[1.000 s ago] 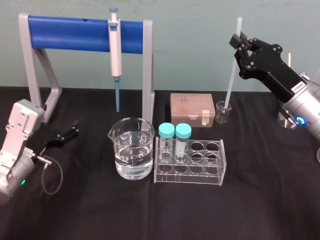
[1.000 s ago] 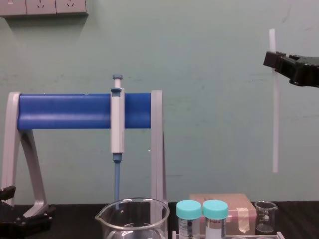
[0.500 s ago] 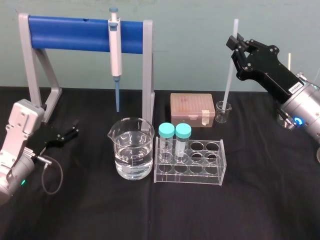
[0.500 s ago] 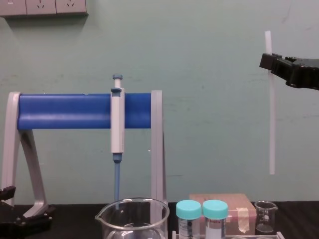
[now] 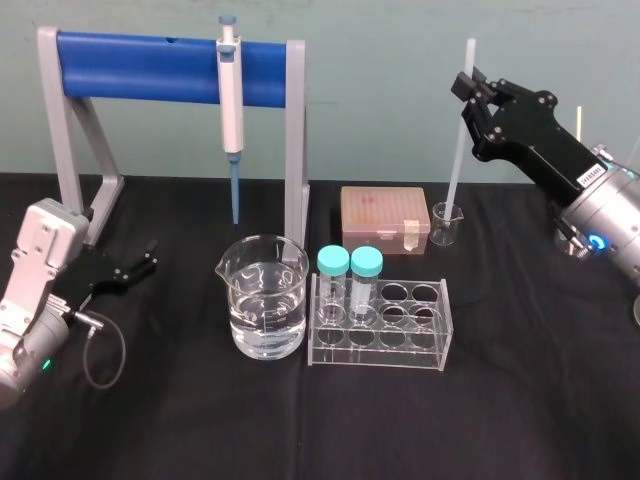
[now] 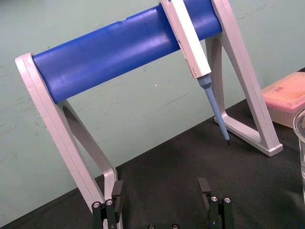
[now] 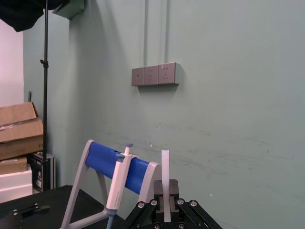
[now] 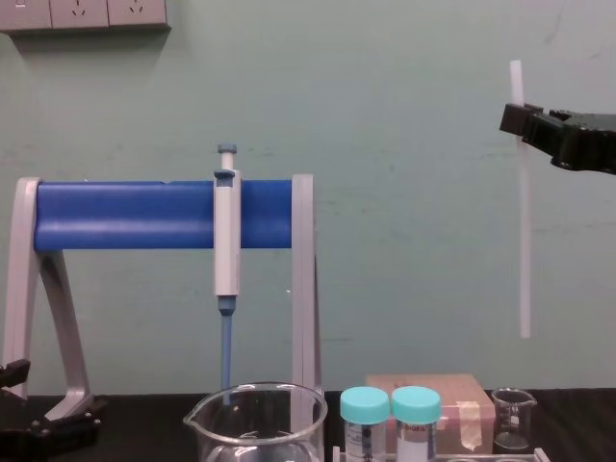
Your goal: Pick up the stirring rod with one hand, then place it down.
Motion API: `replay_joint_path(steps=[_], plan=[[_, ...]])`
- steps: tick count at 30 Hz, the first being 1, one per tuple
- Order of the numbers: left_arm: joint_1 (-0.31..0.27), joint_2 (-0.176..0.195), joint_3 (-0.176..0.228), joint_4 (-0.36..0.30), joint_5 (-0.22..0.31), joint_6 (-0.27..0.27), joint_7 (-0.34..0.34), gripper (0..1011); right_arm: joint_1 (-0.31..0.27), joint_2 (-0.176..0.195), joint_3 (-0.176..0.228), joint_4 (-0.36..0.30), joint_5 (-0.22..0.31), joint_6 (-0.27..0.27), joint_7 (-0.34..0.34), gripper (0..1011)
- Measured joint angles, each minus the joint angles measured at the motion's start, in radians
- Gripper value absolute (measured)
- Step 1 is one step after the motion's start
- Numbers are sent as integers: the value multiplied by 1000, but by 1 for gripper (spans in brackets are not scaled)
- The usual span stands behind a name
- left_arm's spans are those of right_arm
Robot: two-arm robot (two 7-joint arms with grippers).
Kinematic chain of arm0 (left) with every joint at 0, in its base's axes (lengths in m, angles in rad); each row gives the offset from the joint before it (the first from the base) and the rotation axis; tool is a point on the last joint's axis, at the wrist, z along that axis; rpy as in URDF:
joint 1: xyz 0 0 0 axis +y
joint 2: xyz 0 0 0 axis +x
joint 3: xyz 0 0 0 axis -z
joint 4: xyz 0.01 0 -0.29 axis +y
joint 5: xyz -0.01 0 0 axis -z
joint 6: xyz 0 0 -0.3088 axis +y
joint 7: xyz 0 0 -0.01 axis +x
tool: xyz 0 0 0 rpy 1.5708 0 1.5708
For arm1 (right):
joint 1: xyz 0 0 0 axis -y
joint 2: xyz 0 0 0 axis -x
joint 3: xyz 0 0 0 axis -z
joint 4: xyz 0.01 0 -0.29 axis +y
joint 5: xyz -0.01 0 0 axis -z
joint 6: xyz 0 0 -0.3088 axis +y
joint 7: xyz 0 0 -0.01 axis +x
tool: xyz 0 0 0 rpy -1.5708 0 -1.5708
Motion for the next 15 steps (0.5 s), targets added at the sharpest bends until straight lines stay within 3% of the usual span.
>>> replay_joint_path(steps=[15], plan=[[0, 0, 0, 0, 0, 0, 0, 1000, 2, 2, -4, -1, 2, 1, 2, 66]])
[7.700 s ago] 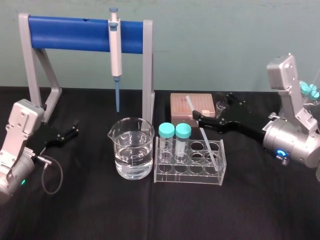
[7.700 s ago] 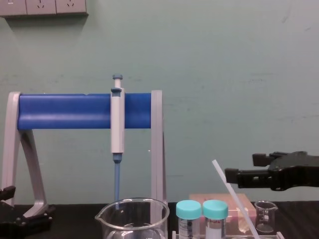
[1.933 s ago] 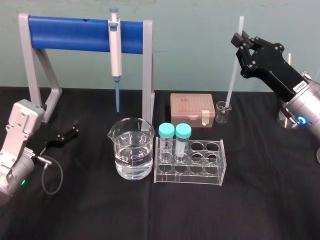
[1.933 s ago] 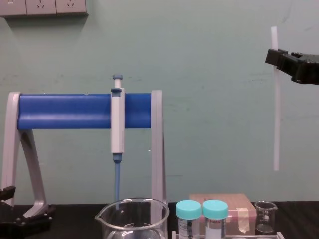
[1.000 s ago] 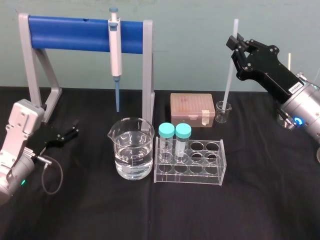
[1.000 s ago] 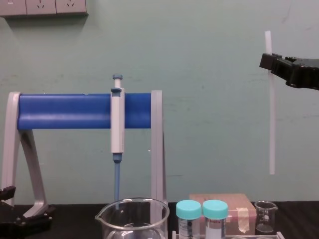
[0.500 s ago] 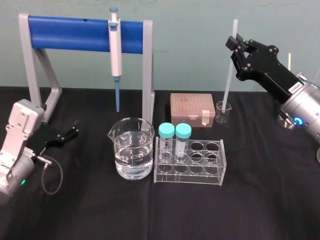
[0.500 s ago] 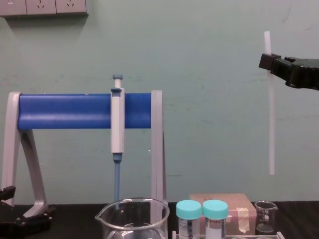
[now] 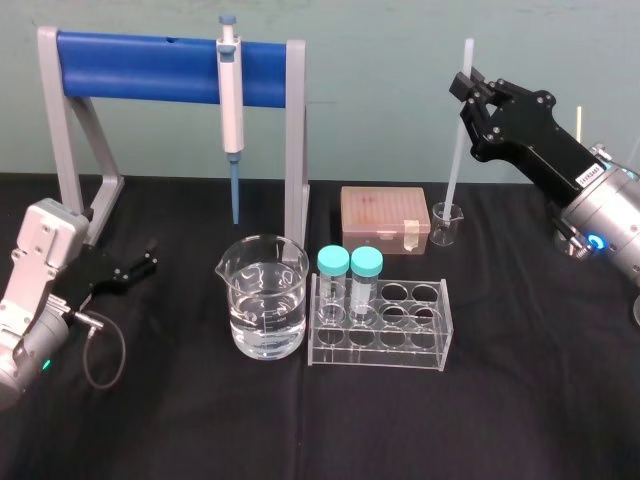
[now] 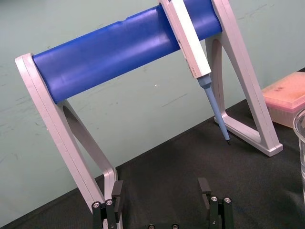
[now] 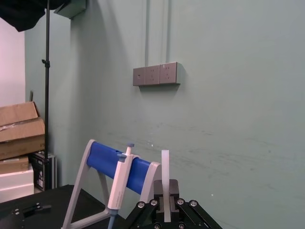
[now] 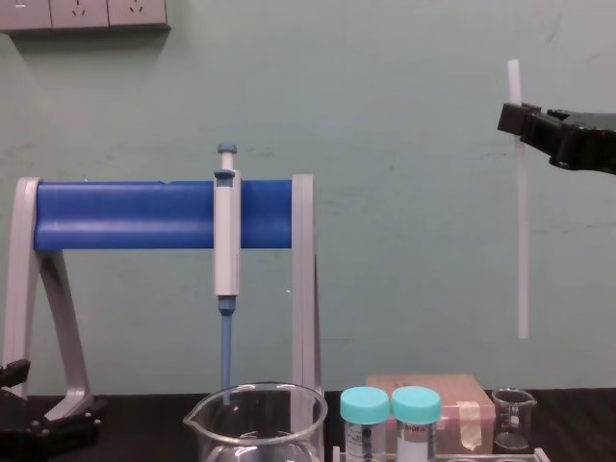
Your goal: Pick up the stirring rod with one hand, then place it down.
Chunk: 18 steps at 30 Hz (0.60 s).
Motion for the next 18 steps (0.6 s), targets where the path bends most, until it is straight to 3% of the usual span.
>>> replay_joint_path(steps=[18], plan=[[0, 0, 0, 0, 0, 0, 0, 1000, -2, 1, -6, 0, 4, 1, 5, 66]])
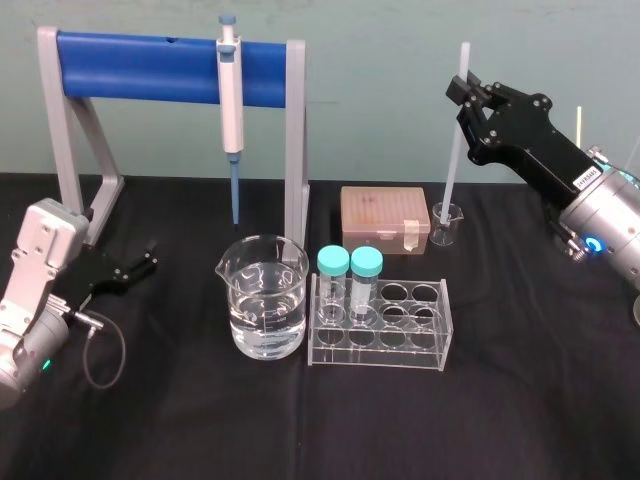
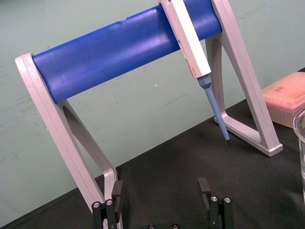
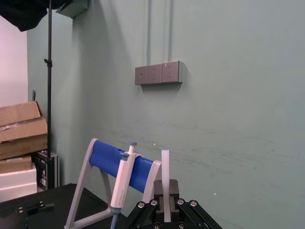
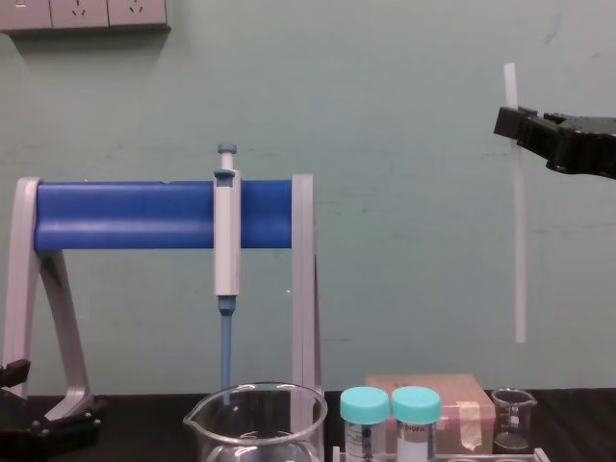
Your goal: Pick up the stirring rod with one hand, then place it down.
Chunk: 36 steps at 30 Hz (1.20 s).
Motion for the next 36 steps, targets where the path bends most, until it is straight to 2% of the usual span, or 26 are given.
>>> replay_joint_path(steps=[26, 36], plan=[[0, 0, 0, 0, 0, 0, 0, 1000, 3, 4, -6, 26, 22, -2, 16, 66], [0, 0, 0, 0, 0, 0, 0, 1000, -21, -2, -35, 61, 22, 5, 27, 66]])
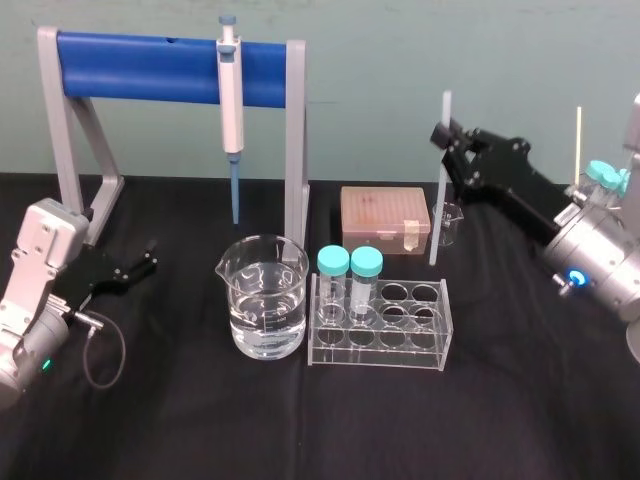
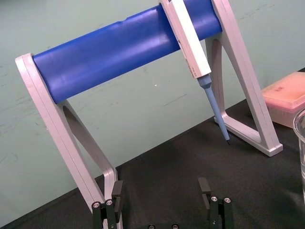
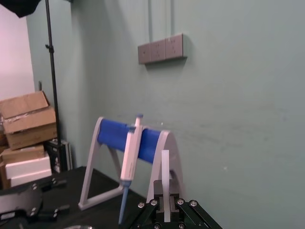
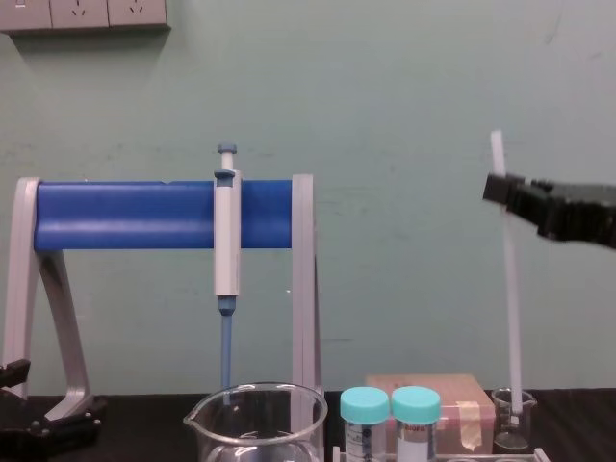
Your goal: Pick up the stirring rod with one hand, then place it down.
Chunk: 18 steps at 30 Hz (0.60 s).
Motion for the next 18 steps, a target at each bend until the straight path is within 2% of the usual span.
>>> replay_joint_path(steps=[4, 9, 18], plan=[[0, 0, 0, 0, 0, 0, 0, 1000, -7, -4, -8, 18, -2, -13, 9, 66], [0, 0, 0, 0, 0, 0, 0, 1001, -13, -15, -19, 67, -16, -61, 28, 66], [0, 0, 0, 0, 0, 0, 0, 1000, -7, -32, -21, 112, -34, -81, 29, 66]])
